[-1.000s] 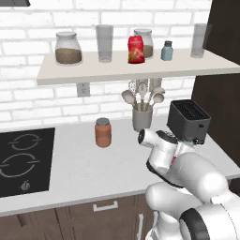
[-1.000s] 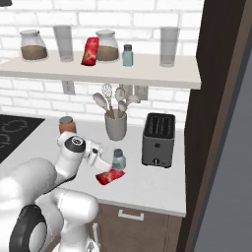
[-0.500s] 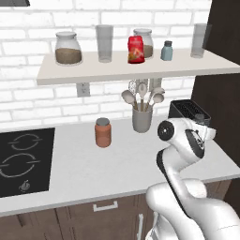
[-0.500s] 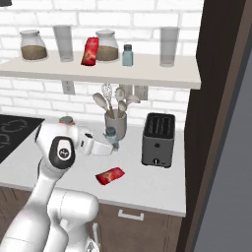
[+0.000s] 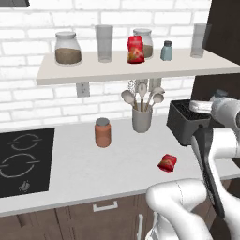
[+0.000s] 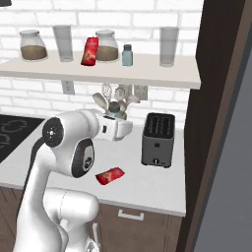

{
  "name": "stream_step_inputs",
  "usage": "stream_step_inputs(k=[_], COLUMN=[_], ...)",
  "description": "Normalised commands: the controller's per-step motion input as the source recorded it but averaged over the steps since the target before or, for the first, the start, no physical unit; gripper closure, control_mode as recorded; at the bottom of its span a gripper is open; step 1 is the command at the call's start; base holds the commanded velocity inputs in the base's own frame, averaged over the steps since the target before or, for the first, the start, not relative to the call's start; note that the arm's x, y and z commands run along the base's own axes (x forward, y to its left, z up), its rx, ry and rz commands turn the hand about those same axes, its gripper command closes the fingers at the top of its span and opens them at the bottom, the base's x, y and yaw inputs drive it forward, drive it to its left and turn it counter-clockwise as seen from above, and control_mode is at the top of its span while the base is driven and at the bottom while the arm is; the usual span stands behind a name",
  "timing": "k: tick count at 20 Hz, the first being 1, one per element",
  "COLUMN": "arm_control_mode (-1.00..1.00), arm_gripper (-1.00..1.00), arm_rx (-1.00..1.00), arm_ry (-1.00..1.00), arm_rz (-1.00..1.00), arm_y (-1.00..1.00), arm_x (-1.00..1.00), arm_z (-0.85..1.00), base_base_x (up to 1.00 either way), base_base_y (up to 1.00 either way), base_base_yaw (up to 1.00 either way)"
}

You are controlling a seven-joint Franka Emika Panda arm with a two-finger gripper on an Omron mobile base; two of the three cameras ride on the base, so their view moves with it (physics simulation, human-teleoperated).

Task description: Put the shaker and condiment bottle from the counter next to their counterparts in the cabinet.

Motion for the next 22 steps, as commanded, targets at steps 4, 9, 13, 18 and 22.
stream_step_inputs(k=[4, 9, 13, 18, 22], arm_control_mode=[-1.00, -1.00, -1.00, -1.00, -1.00], arm_gripper=[1.00, 1.00, 1.00, 1.00, 1.00], arm_rx=[0.09, -0.02, -0.02, -0.06, -0.08], arm_ry=[-0.10, -0.05, 0.00, 0.00, -0.02], arm_rz=[0.55, 0.46, 0.09, -0.20, -0.18], arm_y=[-0.25, -0.09, 0.04, 0.61, 0.42], arm_x=[-0.30, -0.18, 0.00, 0.00, 0.07], arm_z=[0.84, 0.38, -0.01, -0.02, 0.00], base_base_x=[0.00, 0.00, 0.00, 0.00, 0.00], base_base_y=[0.00, 0.00, 0.00, 0.00, 0.00], base_base_yaw=[0.00, 0.00, 0.00, 0.00, 0.00])
